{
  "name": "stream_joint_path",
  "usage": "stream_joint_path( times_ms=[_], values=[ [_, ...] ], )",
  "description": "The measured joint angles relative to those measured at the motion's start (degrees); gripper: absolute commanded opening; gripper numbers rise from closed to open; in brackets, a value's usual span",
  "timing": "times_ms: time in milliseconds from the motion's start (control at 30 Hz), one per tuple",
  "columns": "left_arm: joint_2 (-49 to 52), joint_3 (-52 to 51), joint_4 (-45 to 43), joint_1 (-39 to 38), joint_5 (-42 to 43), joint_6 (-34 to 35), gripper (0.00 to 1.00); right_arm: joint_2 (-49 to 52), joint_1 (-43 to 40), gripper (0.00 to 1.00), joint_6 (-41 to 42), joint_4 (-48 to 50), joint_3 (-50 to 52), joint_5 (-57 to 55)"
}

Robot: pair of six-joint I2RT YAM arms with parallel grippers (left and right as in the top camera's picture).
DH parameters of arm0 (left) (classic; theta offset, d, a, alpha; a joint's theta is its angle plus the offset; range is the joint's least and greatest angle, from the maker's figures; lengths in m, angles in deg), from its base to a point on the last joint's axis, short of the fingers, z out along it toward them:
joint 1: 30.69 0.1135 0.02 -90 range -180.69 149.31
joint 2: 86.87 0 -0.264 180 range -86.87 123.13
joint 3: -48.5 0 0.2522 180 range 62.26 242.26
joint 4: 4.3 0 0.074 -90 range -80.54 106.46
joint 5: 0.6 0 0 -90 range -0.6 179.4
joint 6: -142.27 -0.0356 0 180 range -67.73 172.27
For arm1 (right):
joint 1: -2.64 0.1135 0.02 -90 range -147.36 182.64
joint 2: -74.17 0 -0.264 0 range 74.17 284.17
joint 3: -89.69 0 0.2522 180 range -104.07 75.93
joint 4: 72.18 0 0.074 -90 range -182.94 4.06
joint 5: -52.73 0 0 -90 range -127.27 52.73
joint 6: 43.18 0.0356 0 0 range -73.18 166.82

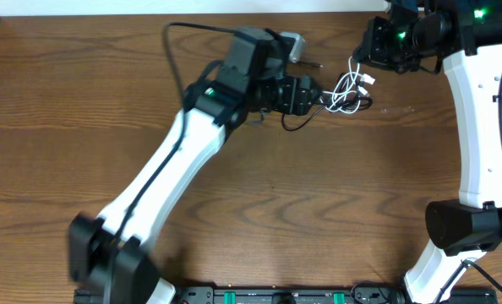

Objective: Untangle cables

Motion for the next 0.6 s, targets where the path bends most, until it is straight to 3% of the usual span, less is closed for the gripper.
stream_joint_path(
  times_ms=[167,267,367,600],
  values=[
    [-9.16,-10.88,-10.73,-2.03,-7.28,3.02,0.8,0.0,-0.94,0.01,-0.02,-0.04,0.0,0.09],
    [-11.06,-20.15,-22.16,-4.92,-10.62,3.96,0.91,0.0,-1.57,0.01,-0.02,-0.04,0.0,0.44],
    [-9.4,-26.25,-29.11,-7.23,-13.62,4.44,0.96,0.0,-1.77,0.01,-0.04,-0.04,0.0,0.92],
    [-1.14,-27.71,-40.44,-7.3,-18.1,4.42,1.0,0.0,-1.77,0.01,-0.13,0.04,0.0,3.02]
  ],
)
